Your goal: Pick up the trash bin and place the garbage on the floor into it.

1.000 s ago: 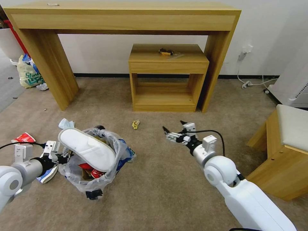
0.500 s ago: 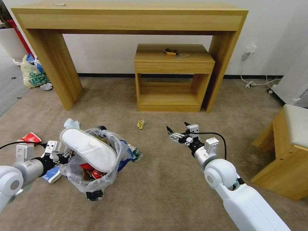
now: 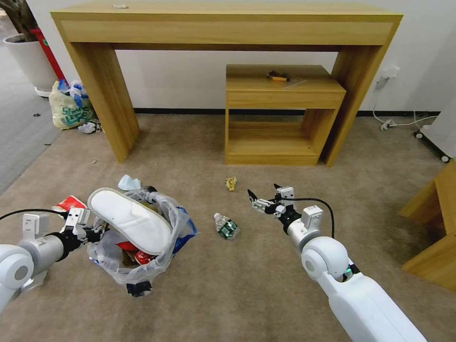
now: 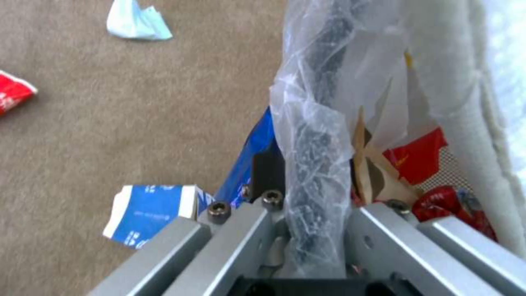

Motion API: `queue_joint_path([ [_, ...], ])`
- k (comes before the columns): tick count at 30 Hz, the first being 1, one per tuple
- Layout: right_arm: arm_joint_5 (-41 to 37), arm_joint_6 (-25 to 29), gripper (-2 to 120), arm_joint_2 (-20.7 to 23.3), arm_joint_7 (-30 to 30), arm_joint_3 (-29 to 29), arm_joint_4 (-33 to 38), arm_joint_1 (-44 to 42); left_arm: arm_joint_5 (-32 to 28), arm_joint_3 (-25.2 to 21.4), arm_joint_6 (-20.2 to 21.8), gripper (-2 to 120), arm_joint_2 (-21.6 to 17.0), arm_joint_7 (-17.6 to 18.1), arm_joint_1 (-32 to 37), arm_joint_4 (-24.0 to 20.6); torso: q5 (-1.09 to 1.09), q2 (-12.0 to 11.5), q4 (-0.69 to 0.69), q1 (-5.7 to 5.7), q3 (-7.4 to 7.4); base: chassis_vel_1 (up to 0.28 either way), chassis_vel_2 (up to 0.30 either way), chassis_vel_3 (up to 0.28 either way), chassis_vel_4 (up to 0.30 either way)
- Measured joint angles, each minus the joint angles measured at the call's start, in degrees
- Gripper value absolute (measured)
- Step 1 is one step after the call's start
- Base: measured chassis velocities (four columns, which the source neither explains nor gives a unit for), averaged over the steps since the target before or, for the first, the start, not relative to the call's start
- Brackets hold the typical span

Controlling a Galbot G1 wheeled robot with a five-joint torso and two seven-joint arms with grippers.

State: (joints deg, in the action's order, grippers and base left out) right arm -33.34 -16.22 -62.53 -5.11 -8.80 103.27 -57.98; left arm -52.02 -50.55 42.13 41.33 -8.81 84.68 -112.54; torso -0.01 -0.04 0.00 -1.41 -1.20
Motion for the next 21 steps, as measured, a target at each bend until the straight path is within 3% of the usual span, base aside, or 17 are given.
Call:
queue_joint_path([
  [7,0.3,0.3,100,-0.8,2.3,1.1,-6.6,2.0,0.1,-0.1,0.0,0,0.0,-0.5,0.0,0.1,0.01,0.0,-0.05,0.00,0.00,0.005,0.008,-0.001,-0.001],
  [21,1.6,0.7,100,-2.3,2.9,0.7,-5.8,0.8,0.4,-0.2,0.0,0,0.5,-0.8,-0.3,-0.1,0.00,0.0,-0.02,0.01,0.01,-0.005,0.003,0.003,-0.004],
])
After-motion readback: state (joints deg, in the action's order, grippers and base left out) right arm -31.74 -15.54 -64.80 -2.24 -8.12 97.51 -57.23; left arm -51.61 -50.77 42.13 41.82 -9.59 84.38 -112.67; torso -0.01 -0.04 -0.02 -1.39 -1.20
